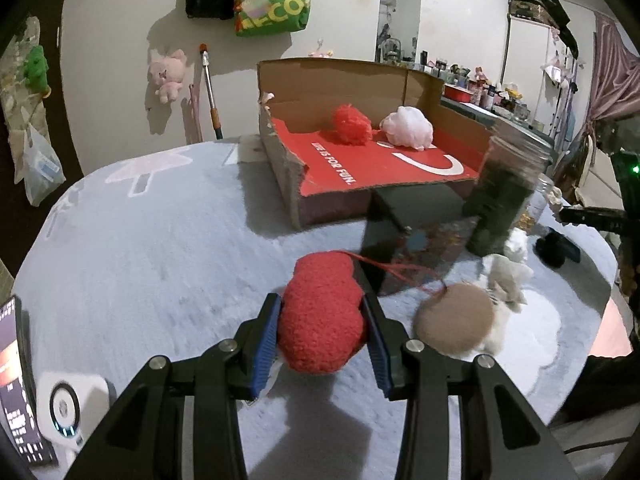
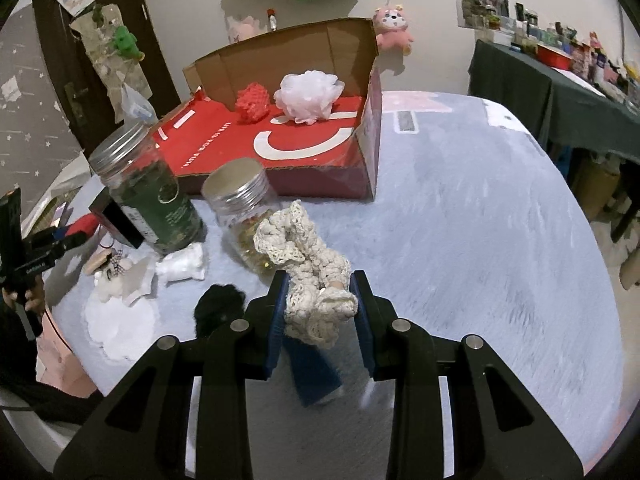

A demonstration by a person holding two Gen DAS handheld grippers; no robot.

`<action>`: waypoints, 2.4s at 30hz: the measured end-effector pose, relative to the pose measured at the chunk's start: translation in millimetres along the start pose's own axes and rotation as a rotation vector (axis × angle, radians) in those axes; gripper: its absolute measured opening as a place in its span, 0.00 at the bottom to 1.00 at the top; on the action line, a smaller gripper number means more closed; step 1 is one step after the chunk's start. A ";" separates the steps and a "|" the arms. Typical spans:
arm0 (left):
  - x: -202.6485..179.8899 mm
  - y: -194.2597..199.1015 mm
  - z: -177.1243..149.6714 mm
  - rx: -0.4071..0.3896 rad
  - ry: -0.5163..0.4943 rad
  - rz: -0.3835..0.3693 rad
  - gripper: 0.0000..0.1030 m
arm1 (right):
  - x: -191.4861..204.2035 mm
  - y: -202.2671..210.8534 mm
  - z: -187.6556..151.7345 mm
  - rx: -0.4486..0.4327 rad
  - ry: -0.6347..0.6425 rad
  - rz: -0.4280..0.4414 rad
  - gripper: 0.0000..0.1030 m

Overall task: Organize soft objects
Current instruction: 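Carry the red pouch and cream scrunchie into the cardboard box, then open both grippers to drop the pouch and scrunchie in the box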

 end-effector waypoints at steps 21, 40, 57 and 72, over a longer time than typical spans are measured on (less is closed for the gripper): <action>-4.7 -10.1 113.4 -0.088 -0.179 -0.058 0.42 | 9.4 -13.1 86.3 -0.027 0.180 -0.037 0.29; -32.9 -134.5 173.4 0.207 -0.155 0.012 0.42 | 31.3 -135.9 149.6 0.221 0.295 -0.222 0.29; -17.1 -196.5 156.5 0.384 -0.122 0.091 0.44 | 14.5 -188.4 153.8 0.327 0.289 -0.301 0.29; -16.1 -202.8 153.5 0.377 -0.130 0.092 0.56 | 21.6 -187.0 150.4 0.331 0.327 -0.286 0.41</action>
Point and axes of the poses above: each gripper's, at about its wrist camera, not at the fingertips, and y roughly against the way its jaws point, x to its left, z to its top, the point moved 10 cm from there along -y, roughly the way its jaws point, and after that the axes turned 4 degrees about -y, right-handed, at the moved point
